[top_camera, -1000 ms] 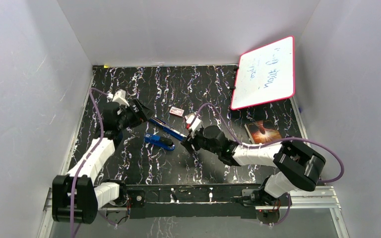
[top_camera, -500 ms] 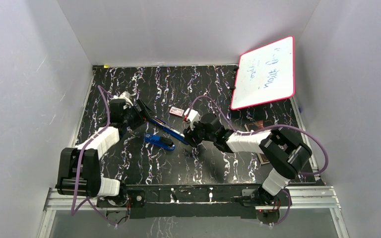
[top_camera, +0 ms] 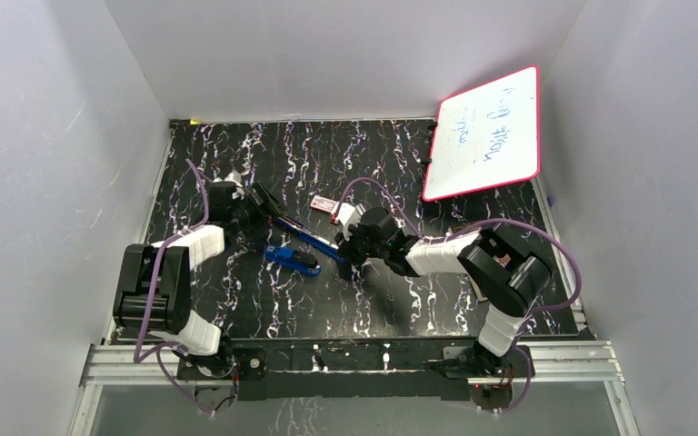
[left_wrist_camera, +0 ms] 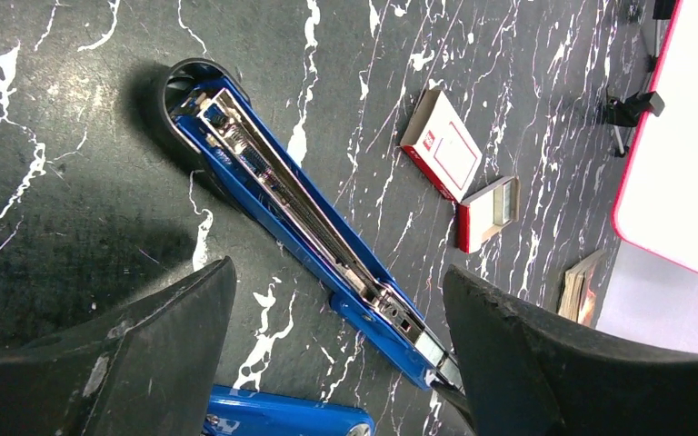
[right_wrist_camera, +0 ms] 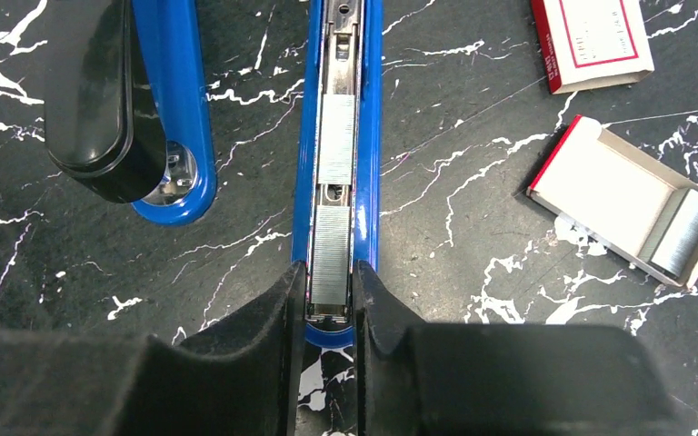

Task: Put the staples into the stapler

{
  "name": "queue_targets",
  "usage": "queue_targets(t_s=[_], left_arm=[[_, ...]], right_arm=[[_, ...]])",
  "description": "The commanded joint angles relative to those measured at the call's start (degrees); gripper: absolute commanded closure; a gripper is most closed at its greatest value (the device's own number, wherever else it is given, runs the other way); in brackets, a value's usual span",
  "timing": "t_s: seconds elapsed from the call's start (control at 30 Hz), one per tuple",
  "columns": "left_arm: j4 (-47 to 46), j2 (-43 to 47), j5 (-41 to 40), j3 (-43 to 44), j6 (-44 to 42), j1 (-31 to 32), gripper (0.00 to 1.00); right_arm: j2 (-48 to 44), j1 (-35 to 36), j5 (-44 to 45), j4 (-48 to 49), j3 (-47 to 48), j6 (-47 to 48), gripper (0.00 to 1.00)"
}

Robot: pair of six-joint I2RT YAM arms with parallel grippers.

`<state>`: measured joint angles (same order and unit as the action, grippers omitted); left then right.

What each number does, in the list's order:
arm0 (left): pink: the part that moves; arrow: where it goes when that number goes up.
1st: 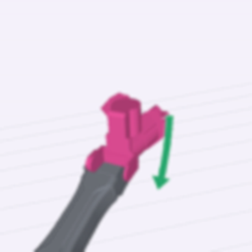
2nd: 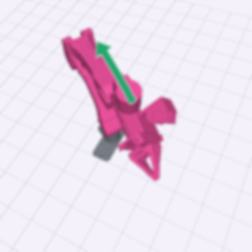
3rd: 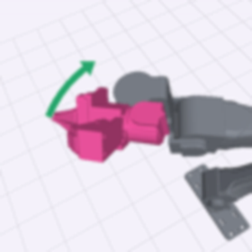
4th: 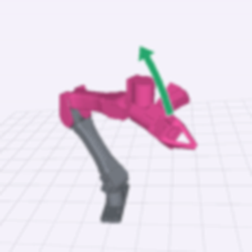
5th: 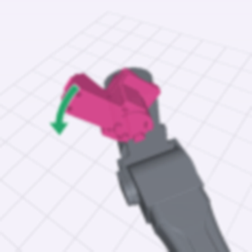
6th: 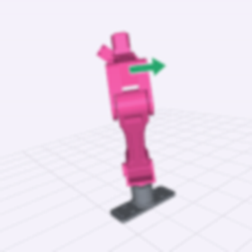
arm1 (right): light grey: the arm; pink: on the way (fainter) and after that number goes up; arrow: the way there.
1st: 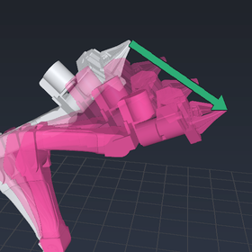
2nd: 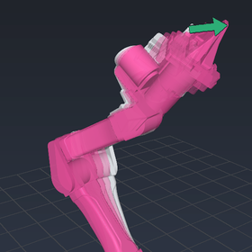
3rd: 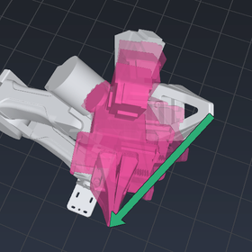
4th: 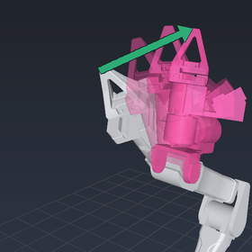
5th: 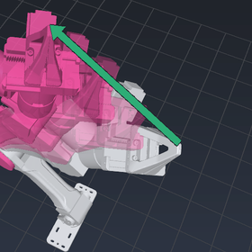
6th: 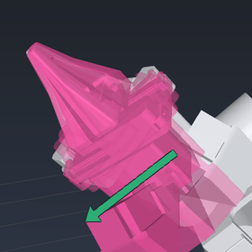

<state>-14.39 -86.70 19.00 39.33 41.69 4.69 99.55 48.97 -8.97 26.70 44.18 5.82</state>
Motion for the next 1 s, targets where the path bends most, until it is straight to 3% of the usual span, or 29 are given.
queue_targets(t_s=[0.0,0.1,0.2,0.63,0.97], left_arm=[[-3.29,-0.62,1.86,1.38,2.24,0.15,0.18],[-6.14,-1.65,2.53,0.19,4.19,0.15,0.18],[-11.84,-2.87,4.10,-2.13,8.03,0.16,0.17],[-21.15,-8.46,1.85,-6.50,16.15,0.15,0.13],[-42.79,-18.88,0.85,-8.12,24.00,0.15,0.27]], right_arm=[[-0.06,0.11,0.45,4.83,1.02,0.37,0.76],[0.74,0.13,-0.26,6.77,0.80,-0.22,0.84],[2.83,0.11,-1.21,9.59,1.03,-2.22,1.00],[6.80,0.51,-1.61,11.89,6.86,-9.06,1.00],[6.32,0.47,-5.26,10.65,5.65,-8.70,1.00]])
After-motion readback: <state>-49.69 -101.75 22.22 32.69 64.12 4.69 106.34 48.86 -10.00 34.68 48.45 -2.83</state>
